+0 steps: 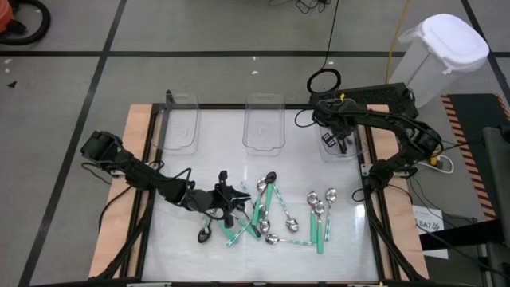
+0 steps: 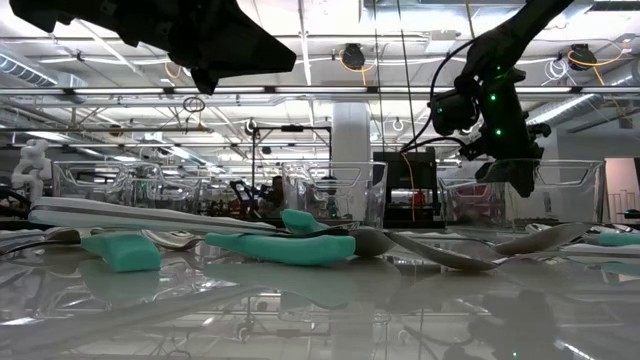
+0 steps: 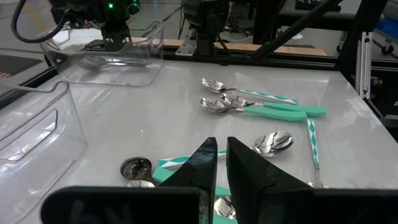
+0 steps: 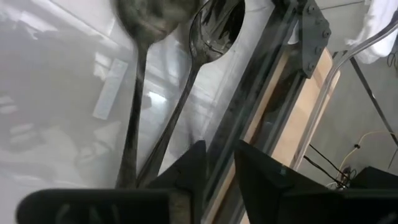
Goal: Sort silverware by color (type)
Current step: Put the black spoon into the right transparent bin
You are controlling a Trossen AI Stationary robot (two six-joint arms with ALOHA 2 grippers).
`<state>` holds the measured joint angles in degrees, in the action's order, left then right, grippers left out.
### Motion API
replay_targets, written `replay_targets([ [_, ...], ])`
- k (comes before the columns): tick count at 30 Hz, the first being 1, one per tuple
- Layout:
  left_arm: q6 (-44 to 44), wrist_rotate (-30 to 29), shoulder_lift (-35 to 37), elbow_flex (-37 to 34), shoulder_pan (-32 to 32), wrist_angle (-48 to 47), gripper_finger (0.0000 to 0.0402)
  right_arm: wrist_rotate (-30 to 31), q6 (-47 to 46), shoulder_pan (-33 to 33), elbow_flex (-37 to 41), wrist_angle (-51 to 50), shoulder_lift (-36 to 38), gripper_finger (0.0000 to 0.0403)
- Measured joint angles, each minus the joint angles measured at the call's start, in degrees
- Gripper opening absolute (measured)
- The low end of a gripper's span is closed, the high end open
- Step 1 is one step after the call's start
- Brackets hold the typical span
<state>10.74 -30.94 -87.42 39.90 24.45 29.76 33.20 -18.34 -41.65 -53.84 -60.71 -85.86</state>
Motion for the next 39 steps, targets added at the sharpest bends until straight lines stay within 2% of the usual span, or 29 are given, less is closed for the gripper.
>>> replay_targets([
  [8, 0.0, 0.0, 0.0, 0.0, 0.0, -0.02, 0.0037, 1.49, 0.9, 0.13, 0.0, 0.0, 2.87, 0.011],
  [17, 0.0, 0.0, 0.0, 0.0, 0.0, -0.02, 0.0037, 0.93, 1.53, 1.7, -0.02, 0.04, 14.9, 0.0116],
  [24, 0.02, 0.0, 0.0, 0.0, -0.31, -0.02, 0.0037, -9.24, 3.37, 8.95, -0.02, 6.78, 27.49, 0.0116],
  [28, 0.52, -0.02, 0.0, 0.0, -0.79, -0.04, 0.0037, -12.48, 2.01, 14.07, -0.04, 10.38, 32.69, 0.0116],
  [36, 3.18, -0.11, 0.0, 0.0, -1.59, -1.82, 0.0037, -18.53, 0.24, 27.14, -0.04, 16.47, 34.61, 0.0116],
  [39, 4.09, -0.81, -0.02, 0.0, -1.61, -2.65, 0.0037, -18.48, 0.56, 33.82, -0.04, 21.3, 33.98, 0.0116],
])
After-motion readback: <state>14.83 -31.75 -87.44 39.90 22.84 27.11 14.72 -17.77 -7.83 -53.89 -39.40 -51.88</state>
